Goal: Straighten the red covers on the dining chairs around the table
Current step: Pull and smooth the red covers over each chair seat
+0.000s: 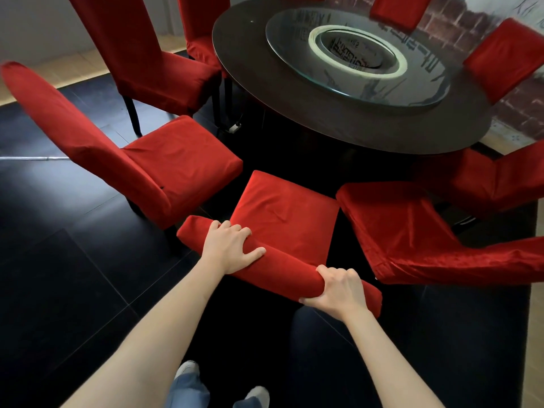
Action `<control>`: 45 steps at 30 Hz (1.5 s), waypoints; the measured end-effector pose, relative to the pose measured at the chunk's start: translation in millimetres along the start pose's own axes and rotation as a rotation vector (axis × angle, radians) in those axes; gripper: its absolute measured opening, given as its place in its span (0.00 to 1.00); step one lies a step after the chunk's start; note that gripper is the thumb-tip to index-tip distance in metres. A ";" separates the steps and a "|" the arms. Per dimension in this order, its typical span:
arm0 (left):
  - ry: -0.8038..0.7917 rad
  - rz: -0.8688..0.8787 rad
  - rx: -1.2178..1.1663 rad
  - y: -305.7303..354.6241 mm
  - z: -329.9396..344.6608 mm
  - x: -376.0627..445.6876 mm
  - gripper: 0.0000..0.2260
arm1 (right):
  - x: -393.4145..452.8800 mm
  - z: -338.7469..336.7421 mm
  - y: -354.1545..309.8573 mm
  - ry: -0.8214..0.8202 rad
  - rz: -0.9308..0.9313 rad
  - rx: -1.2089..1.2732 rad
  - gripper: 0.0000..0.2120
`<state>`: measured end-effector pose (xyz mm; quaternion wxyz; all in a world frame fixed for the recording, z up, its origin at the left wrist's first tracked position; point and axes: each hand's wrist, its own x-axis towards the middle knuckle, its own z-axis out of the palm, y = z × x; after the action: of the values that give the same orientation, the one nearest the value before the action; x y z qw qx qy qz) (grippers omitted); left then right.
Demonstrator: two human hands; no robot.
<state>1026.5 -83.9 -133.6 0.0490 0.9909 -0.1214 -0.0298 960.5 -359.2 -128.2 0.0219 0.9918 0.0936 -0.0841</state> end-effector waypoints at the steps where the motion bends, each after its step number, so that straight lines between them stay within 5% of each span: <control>1: 0.002 -0.005 0.001 2.7 0.5 -1.2 0.39 | -1.7 -0.2 1.6 -0.002 0.000 0.001 0.36; 17: 0.040 -0.051 -0.023 22.0 5.4 -8.6 0.39 | -7.8 -3.2 18.3 -0.039 -0.050 -0.029 0.36; 45: 0.064 -0.064 -0.016 42.5 10.5 7.6 0.38 | -7.6 -14.4 26.7 -0.112 0.208 0.181 0.36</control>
<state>1023.0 -127.7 -140.0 0.0599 0.9943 -0.0877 -0.0007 960.5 -385.9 -112.0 -0.0539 0.9878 -0.0188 -0.1447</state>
